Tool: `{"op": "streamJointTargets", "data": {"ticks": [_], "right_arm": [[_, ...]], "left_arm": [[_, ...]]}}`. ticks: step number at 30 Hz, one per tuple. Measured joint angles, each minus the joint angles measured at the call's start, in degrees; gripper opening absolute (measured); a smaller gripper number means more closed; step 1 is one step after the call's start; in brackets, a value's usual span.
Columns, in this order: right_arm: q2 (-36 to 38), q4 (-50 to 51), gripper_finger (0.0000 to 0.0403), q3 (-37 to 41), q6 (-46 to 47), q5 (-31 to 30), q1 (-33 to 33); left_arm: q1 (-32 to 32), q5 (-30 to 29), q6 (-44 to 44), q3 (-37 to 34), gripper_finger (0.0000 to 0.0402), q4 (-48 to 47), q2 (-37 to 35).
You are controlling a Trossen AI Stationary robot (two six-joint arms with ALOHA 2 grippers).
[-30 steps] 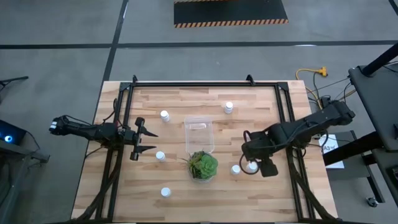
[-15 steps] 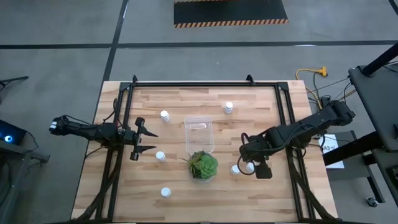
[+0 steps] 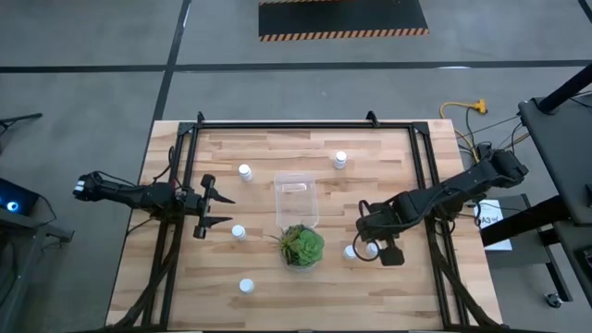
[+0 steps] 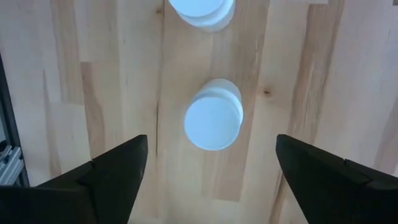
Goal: Pick and place pill bottles into a basket
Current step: Put the white pill bottle into the transparent bin
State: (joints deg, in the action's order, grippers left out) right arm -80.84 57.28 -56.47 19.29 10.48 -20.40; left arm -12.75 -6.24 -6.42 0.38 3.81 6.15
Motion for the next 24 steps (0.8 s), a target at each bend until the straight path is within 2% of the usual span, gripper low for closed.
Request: {"op": "streamJointTargets", "data": {"ticks": [9,24], "right_arm": [[0.0,-5.8,0.0336,3.1,-0.5,-0.1,0.0],[0.0,-9.8,0.0329,6.1,-3.4,-2.1,0.0]], "left_arm": [[0.0,0.0,0.0,0.0,0.0203,0.0,0.0],[0.0,0.0,0.0,0.0,0.0203,0.0,0.0]]}}
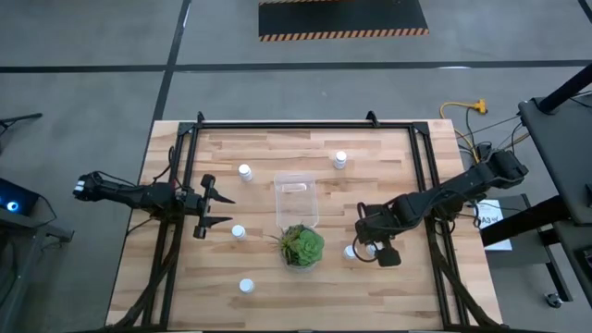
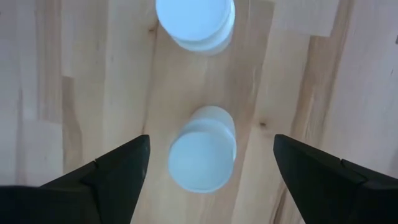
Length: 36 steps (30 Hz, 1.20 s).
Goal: Pick and place pill bottles into a basket
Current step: Put the white pill bottle into the transparent bin
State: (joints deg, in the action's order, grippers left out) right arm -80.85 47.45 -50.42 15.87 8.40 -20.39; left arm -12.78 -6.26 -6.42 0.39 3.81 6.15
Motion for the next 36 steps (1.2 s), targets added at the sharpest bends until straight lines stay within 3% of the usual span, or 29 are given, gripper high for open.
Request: {"op": "streamJointTargets", "data": {"ticks": [17,36], "right_arm": [[0.0,-2.5,0.032,2.2,0.0,0.2,0.0],[0.0,-2.3,0.0174,2.2,-1.3,3.7,0.0]], "left_arm": [[0.0,0.0,0.0,0.0,0.0203,0.0,0.0],[0.0,0.0,0.0,0.0,0.0203,0.0,0.0]]}}
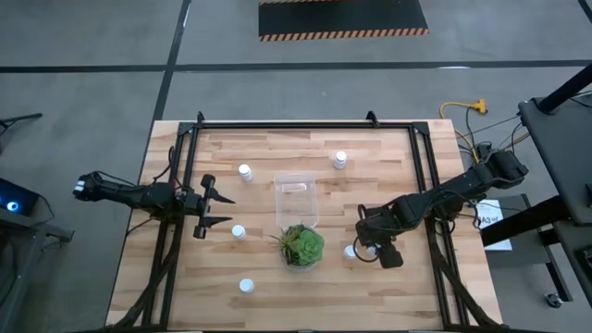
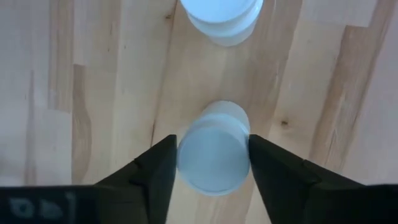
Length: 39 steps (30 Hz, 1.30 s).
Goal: Pick and place pill bottles into a basket
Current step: Put the white pill bottle into the transparent bin
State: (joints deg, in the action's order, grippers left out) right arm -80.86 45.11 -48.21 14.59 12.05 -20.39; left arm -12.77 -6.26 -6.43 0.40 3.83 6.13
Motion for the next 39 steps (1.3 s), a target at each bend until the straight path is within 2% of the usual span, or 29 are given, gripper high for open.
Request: {"op": "streamJointTargets", "data": {"ticks": [3,14,27,32,39], "right_arm": [[0.0,0.0,0.0142,-0.1,0.1,0.0,0.0],[0.0,5.8,0.0141,-3.1,-3.4,0.0,2.9],[-0.3,13.9,0.0141,-11.7,-7.9,-0.2,16.1],[-3.2,18.6,0.0141,-18.5,-13.3,-2.1,19.5],[-13.1,22.9,0.0141,-33.7,-19.6,-3.7,20.3]], "left_arm": [[0.0,0.0,0.0,0.0,0.0203,0.0,0.0],[0.0,0.0,0.0,0.0,0.0203,0.0,0.0],[0.0,0.0,0.0,0.0,0.0203,0.0,0.0],[0.0,0.0,0.0,0.0,0.0203,0.0,0.0],[0.0,0.0,0.0,0.0,0.0203,0.0,0.0]]}}
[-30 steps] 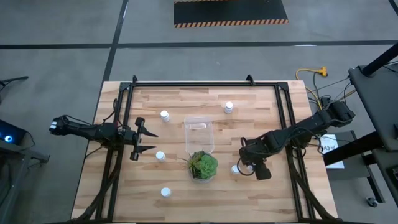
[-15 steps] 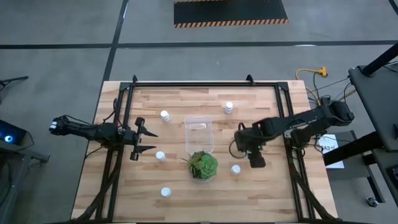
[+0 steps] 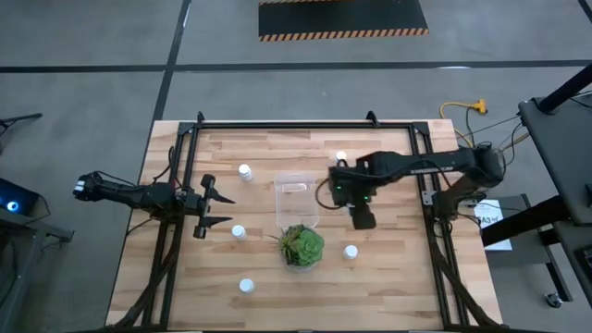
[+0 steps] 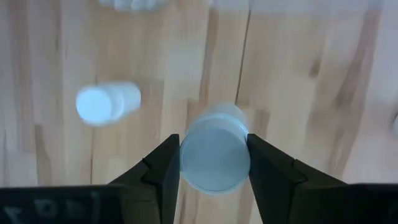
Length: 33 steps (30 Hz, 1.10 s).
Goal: Pick and place pill bottles into a basket
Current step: Put the white pill bottle into the transparent bin
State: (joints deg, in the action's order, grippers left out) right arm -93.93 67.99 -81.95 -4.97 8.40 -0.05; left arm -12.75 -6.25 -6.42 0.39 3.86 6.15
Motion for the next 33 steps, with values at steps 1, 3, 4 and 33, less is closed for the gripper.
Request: {"op": "streamJointTargets", "data": {"ticks": [1,3,4,33], "right_arm": [[-1.5,0.4,0.0141,-2.5,-0.8,-0.1,0.0],[-4.8,1.7,0.0141,-7.7,-1.6,-1.0,-0.1],[-6.2,2.3,0.0141,-10.3,-2.0,-1.1,-0.1],[-32.1,6.5,0.0141,-36.4,-12.2,-1.9,-0.1]], "left_arm": [[0.0,0.0,0.0,0.0,0.0203,0.0,0.0],[0.0,0.0,0.0,0.0,0.0203,0.0,0.0],[0.0,0.0,0.0,0.0,0.0203,0.0,0.0],[0.0,0.0,0.0,0.0,0.0203,0.2,0.1]]}}
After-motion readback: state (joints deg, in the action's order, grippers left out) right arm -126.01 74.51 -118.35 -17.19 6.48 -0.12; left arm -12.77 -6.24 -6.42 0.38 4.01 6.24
